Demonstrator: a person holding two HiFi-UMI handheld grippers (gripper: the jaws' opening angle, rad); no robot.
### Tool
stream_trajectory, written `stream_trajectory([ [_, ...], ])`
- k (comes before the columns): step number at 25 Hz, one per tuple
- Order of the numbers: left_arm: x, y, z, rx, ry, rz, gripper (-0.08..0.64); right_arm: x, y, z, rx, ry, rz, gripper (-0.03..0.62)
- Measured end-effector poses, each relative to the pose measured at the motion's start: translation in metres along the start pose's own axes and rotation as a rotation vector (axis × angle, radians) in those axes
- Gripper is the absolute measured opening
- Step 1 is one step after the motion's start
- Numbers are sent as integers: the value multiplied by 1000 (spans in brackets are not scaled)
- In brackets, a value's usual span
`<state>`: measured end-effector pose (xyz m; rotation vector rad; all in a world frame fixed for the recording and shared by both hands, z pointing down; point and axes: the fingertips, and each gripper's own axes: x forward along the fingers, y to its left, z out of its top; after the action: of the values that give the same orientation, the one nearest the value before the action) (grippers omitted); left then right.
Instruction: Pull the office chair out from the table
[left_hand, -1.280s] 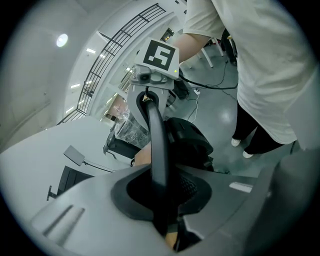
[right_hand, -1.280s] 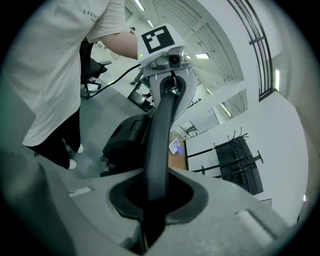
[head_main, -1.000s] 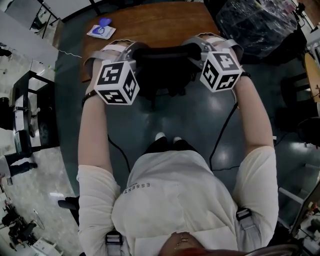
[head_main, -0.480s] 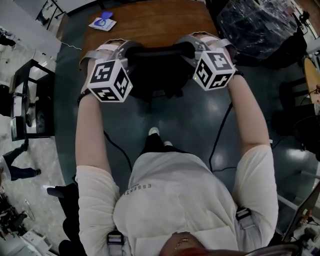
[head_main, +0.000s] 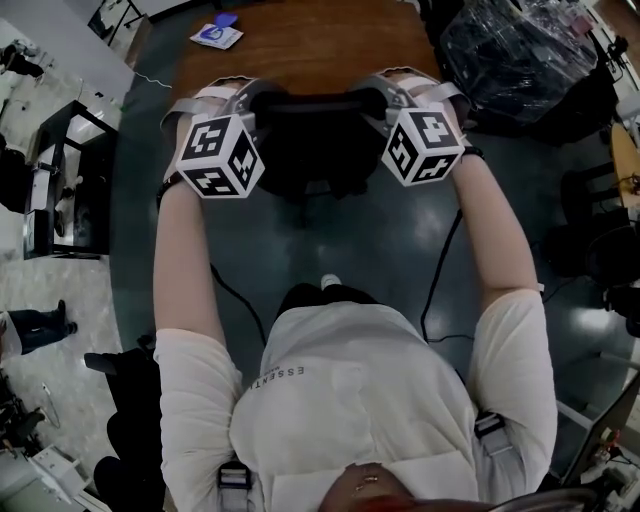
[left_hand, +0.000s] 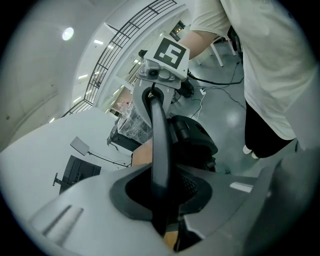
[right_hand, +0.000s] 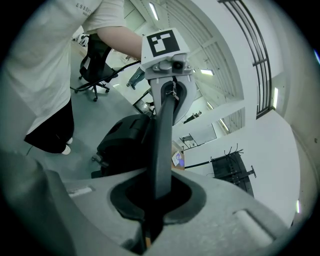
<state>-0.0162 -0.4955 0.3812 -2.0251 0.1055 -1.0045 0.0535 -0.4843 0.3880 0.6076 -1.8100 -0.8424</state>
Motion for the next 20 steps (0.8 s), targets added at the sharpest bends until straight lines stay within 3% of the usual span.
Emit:
stream_trajectory([
  [10,-25,-27,31,-4,-7,-6,86,-38,26,17,1,6,-19,14],
  [20,-56,-72,70,5,-31,-28,86,-84,66,42,22,20,-95,12],
])
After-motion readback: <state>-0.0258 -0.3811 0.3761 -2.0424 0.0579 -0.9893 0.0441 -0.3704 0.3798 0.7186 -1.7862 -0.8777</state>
